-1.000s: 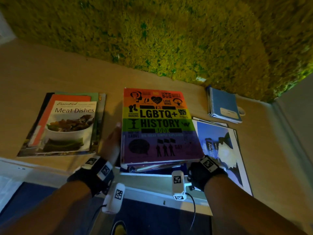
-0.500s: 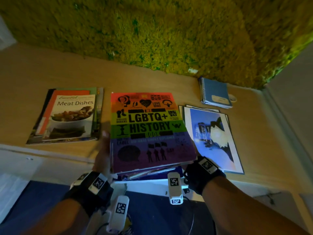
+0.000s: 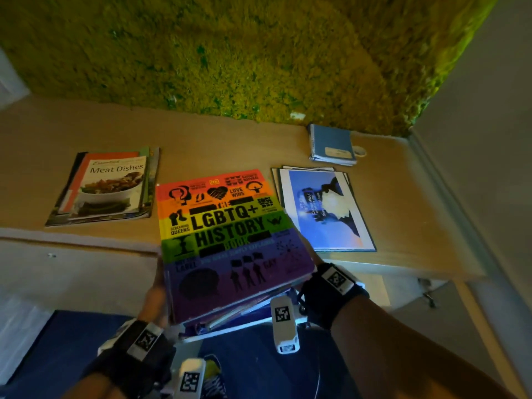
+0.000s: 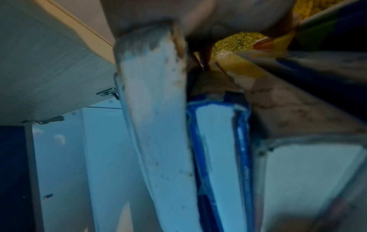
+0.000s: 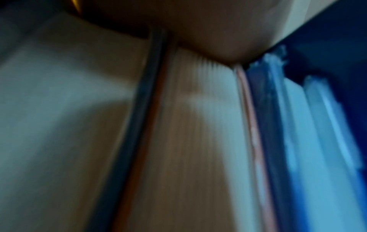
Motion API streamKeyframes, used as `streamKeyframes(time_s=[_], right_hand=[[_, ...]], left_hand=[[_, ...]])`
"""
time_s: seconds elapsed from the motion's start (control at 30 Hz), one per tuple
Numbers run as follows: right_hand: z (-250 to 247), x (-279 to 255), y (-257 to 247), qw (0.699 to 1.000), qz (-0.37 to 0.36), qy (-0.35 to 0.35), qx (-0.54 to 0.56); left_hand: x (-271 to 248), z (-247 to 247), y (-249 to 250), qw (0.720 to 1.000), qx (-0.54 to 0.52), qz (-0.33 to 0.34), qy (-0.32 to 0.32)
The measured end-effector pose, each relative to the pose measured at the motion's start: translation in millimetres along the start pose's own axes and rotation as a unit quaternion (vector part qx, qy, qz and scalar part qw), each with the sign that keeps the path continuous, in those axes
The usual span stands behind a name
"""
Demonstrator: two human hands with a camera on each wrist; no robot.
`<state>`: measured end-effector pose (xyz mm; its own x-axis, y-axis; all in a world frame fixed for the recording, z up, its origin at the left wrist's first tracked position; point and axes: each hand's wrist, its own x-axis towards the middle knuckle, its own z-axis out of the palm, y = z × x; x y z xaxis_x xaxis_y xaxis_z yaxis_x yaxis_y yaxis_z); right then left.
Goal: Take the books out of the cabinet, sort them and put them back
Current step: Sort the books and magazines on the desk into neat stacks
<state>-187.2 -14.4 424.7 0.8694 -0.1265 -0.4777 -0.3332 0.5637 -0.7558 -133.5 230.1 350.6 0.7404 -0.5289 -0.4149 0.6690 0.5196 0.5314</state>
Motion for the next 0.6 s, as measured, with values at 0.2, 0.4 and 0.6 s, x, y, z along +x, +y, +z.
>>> streamKeyframes(time_s=[0.2, 0.4, 0.6], right_hand=[[1.4, -13.0, 19.5, 1.0, 0.012, 0.001, 0.004], [-8.6, -24.7, 29.1, 0.998, 0.022, -0.049, 0.036], [-16.9, -50.5, 56.6, 0.998, -0.024, -0.06, -0.003]], left_hand=[[-29.2, 7.1, 1.3, 0.998, 0.04, -0.014, 0.054], [-46.7, 42.2, 13.8, 0.986, -0.003, -0.126, -0.104], [-49.4, -15.3, 0.4, 0.945, -0.102, -0.095, -0.295]])
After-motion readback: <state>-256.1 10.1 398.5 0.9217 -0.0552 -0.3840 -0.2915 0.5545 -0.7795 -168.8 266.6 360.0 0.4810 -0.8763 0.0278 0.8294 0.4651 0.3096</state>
